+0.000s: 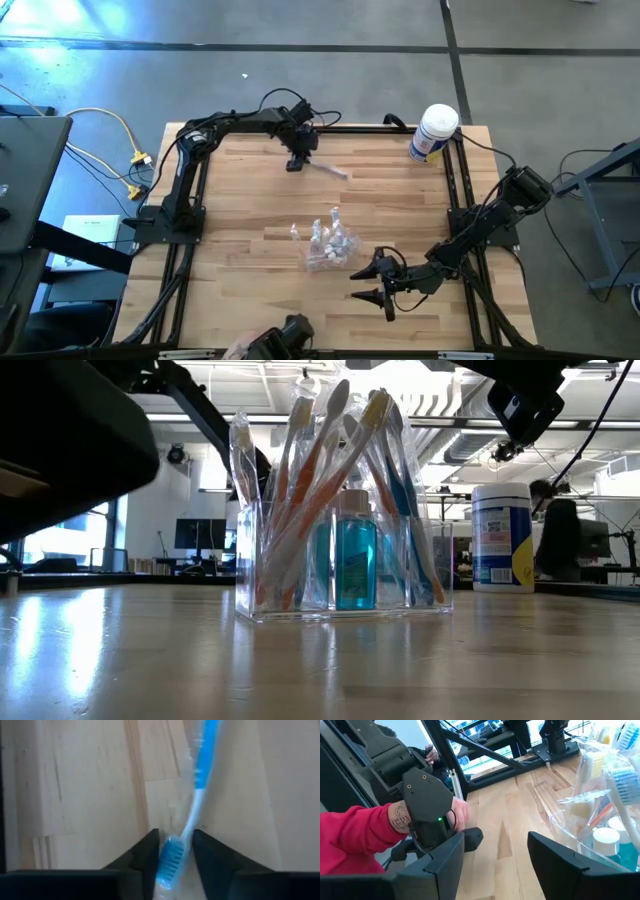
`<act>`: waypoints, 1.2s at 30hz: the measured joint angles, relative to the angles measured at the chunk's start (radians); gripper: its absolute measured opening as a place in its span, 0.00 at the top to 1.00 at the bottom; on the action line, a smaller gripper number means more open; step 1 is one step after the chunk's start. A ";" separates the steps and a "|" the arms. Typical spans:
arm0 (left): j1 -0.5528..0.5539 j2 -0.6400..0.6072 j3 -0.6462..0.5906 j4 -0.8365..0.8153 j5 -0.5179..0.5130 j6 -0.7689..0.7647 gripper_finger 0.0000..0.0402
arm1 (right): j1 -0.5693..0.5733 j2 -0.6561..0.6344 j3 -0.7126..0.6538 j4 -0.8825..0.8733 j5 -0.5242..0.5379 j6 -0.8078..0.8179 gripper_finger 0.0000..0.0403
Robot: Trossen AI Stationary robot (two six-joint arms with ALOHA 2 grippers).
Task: Pick & Place toothbrushing station
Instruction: Put the blue toothbrush into the transparent organizer
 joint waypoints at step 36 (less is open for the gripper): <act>-0.805 -0.844 -0.006 -0.348 -0.968 -0.180 0.99 | 0.002 0.000 0.000 -0.027 -0.090 -0.099 0.48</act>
